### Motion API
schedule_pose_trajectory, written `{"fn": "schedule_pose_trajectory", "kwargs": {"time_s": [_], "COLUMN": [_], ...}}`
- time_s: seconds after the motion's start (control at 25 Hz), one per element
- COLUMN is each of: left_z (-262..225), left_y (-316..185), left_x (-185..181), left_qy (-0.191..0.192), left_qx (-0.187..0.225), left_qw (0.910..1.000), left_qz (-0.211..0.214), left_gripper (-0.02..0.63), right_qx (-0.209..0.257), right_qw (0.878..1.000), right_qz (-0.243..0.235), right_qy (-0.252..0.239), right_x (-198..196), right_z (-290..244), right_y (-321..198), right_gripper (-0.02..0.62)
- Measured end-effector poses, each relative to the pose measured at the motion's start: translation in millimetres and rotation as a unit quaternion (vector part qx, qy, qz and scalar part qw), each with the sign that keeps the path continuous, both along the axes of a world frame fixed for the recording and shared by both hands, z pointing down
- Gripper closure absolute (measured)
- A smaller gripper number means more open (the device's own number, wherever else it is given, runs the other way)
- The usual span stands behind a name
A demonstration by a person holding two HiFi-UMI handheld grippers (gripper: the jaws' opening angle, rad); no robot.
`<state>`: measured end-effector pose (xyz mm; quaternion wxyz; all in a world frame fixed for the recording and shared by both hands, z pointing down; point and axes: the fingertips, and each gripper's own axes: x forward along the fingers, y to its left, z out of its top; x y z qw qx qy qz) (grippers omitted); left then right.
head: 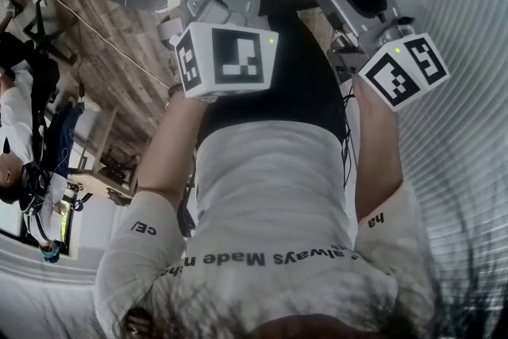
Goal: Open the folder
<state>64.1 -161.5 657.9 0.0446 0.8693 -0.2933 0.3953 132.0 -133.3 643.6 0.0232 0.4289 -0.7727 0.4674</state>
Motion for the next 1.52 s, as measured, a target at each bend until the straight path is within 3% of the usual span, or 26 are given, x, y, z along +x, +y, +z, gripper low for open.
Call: {"fn": "schedule_pose_trajectory", "kwargs": {"time_s": [0.32, 0.8, 1.36, 1.52], "left_z": [1, 8, 5, 0], "left_y": [-1, 0, -1, -3], "left_x": [2, -1, 1, -2], "left_qy": [0.001, -0.011, -0.019, -0.015], "left_qx": [0.001, -0.017, -0.042, -0.05], "left_qw": [1.0, 0.9998, 0.9988, 0.9986], "left_qz": [0.002, 0.006, 0.015, 0.01], "left_gripper": [0.606, 0.607, 0.607, 0.607], "right_qx": [-0.006, -0.02, -0.002, 0.01], "right_qw": [1.0, 0.993, 0.987, 0.988], "right_qz": [0.006, 0.026, 0.013, 0.006], "right_qy": [-0.02, -0.115, -0.161, -0.154], "right_x": [1, 4, -9, -17], "right_z": [-3, -20, -57, -69], "right_y": [-1, -9, -14, -19], "right_gripper": [0.348, 0.405, 0.425, 0.425]}}
